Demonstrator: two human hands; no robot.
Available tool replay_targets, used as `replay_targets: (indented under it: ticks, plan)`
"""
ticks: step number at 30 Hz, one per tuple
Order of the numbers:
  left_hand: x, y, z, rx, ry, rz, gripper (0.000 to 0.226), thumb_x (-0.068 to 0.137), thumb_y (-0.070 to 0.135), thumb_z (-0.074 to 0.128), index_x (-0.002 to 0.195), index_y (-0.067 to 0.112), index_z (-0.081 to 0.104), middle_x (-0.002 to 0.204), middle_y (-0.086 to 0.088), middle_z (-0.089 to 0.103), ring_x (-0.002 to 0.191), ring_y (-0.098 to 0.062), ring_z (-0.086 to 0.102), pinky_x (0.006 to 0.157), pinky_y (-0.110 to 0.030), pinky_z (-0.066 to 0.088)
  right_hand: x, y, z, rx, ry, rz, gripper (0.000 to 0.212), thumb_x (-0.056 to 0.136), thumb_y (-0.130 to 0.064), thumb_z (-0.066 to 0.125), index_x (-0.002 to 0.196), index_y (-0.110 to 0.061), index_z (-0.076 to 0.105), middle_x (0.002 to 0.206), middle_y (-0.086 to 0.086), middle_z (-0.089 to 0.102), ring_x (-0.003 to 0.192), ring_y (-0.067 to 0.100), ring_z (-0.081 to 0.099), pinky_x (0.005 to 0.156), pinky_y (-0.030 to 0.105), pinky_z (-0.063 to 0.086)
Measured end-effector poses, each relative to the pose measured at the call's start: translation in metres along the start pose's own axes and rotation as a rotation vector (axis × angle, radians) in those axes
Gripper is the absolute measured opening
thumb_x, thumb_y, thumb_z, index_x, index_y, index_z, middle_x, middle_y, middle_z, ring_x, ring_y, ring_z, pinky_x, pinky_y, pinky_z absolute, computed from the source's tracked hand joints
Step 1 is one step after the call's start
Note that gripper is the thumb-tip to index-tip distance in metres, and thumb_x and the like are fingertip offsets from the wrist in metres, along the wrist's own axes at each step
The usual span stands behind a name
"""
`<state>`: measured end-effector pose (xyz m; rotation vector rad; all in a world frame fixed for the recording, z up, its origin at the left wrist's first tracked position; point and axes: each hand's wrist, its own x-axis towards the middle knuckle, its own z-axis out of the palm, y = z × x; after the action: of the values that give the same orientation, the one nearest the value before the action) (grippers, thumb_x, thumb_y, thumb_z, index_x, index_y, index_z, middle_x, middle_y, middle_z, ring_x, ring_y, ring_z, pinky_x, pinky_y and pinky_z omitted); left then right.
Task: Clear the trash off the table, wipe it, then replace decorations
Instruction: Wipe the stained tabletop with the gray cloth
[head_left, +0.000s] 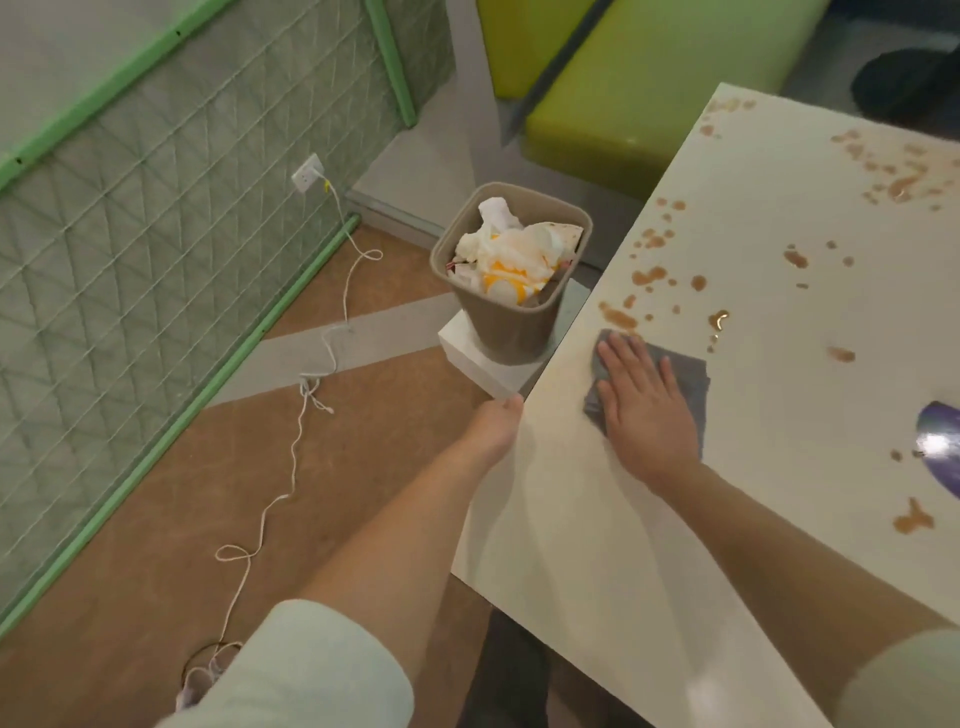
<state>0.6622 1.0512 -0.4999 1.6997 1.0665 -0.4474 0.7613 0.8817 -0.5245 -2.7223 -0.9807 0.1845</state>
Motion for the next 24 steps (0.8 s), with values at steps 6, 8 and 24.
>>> replay_targets:
  ticks: [6,8,24]
  plan:
    - [0.010,0.013,-0.005,0.008,-0.099,-0.014,0.050,0.105,0.035,0.034,0.127,-0.002,0.059,0.129,-0.020,0.061,0.121,-0.030,0.056,0.103,-0.035,0.042,-0.041,-0.057,0.012,-0.009,-0.069,-0.211,0.052,0.104,-0.033,0.019,0.153,-0.018,0.031,0.161,-0.004,0.024,0.150,0.014,0.013,0.121,0.039,0.009]
    - [0.012,0.013,-0.008,0.050,-0.133,-0.005,0.050,0.105,0.036,0.033,0.127,-0.001,0.059,0.128,-0.021,0.061,0.122,-0.032,0.056,0.104,-0.037,0.043,-0.023,-0.044,0.005,-0.016,-0.091,-0.223,0.054,0.104,-0.035,0.015,0.154,-0.021,0.028,0.161,-0.006,0.022,0.150,0.011,0.010,0.121,0.037,0.006]
    - [0.022,0.021,-0.003,-0.044,-0.122,-0.123,0.054,0.104,0.043,0.029,0.134,0.003,0.052,0.138,-0.014,0.054,0.126,-0.030,0.051,0.107,-0.038,0.039,0.031,-0.027,0.002,-0.002,-0.057,0.124,0.053,0.105,-0.039,0.012,0.157,-0.028,0.013,0.164,-0.010,0.006,0.150,0.008,-0.007,0.121,0.035,-0.010]
